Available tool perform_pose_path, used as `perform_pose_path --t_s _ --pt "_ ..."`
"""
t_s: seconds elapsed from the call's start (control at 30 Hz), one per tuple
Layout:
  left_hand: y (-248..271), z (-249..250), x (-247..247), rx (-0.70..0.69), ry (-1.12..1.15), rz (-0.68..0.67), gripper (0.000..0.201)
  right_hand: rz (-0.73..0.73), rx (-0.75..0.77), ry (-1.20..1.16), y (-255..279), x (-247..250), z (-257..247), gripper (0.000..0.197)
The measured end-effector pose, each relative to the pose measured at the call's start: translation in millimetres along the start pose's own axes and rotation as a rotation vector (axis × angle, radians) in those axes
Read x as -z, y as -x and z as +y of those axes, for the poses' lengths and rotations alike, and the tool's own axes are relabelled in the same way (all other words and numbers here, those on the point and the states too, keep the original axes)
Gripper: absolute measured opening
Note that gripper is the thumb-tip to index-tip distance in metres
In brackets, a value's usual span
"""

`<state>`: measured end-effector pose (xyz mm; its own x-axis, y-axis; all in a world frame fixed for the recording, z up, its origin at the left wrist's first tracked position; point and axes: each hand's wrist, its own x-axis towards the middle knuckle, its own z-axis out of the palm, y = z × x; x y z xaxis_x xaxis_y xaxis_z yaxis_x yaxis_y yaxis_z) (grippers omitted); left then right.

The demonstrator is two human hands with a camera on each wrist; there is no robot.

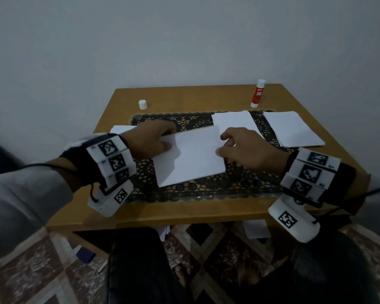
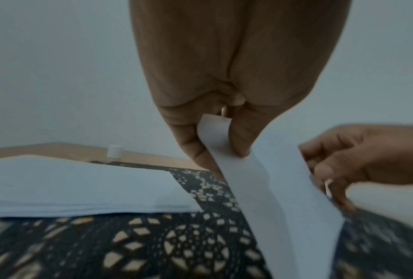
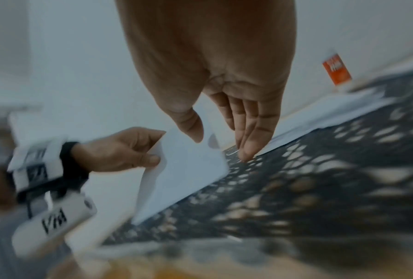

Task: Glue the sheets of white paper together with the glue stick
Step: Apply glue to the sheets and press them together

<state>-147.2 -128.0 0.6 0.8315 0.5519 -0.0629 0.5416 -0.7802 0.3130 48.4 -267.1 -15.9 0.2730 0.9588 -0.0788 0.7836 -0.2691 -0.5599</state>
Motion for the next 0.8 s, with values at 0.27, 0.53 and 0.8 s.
perform_pose_path --t_s 0.27,0.53,0.8 --pt "8.6 -44.6 50.1 0.295 0.374 0.387 0.027 -0.107 -0.054 -0.626 -37.3 -9.5 -46.2 0.020" --pt "13.5 -104.7 37.2 0.731 0.489 0.276 0.051 -0.222 -0.217 -0.665 -92.9 -52.0 -89.5 0.021" --pt "14.0 -122.0 12.9 0.645 0.085 0.150 0.046 -0.144 -0.098 -0.125 -107.9 -66.6 -91.2 0.029"
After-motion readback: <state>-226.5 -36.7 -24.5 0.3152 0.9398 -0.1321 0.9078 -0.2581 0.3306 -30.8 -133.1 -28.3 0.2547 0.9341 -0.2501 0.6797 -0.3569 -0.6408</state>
